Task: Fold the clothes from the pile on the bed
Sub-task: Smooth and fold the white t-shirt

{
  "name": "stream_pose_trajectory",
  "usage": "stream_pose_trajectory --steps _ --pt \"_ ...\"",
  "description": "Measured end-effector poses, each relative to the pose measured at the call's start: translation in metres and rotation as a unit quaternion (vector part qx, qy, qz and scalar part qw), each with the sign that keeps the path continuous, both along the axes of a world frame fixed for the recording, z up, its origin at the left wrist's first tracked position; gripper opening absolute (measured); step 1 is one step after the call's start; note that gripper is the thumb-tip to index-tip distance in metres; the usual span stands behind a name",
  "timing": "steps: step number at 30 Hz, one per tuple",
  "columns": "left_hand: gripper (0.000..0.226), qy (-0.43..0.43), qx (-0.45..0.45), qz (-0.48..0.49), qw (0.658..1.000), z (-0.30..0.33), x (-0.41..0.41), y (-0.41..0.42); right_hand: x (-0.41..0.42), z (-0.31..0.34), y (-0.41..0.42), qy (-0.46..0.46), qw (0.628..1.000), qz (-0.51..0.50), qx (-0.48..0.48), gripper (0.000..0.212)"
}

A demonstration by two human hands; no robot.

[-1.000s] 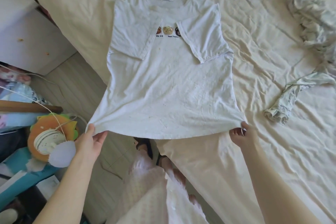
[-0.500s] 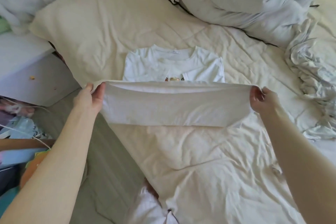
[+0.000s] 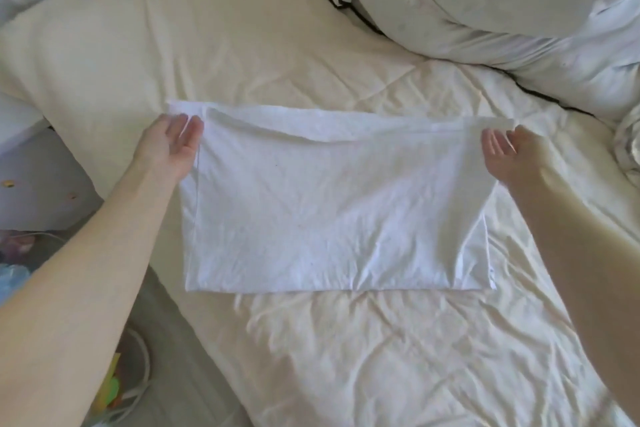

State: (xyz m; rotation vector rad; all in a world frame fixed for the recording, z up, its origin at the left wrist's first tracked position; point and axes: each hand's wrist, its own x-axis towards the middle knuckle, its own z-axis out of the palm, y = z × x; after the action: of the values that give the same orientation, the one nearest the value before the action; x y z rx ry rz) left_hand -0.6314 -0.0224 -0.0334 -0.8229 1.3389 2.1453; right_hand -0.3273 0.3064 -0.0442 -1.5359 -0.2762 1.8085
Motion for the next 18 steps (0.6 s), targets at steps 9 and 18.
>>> stream_pose_trajectory --steps 9,18 --pt "0.040 0.475 -0.466 -0.511 0.545 -0.083 0.094 -0.023 -0.008 -0.072 -0.121 -0.403 0.681 0.479 0.380 0.030" --pt "0.053 0.385 -0.601 -0.595 0.371 -0.108 0.068 -0.020 0.012 -0.101 -0.104 -0.448 0.342 0.664 0.491 0.042"
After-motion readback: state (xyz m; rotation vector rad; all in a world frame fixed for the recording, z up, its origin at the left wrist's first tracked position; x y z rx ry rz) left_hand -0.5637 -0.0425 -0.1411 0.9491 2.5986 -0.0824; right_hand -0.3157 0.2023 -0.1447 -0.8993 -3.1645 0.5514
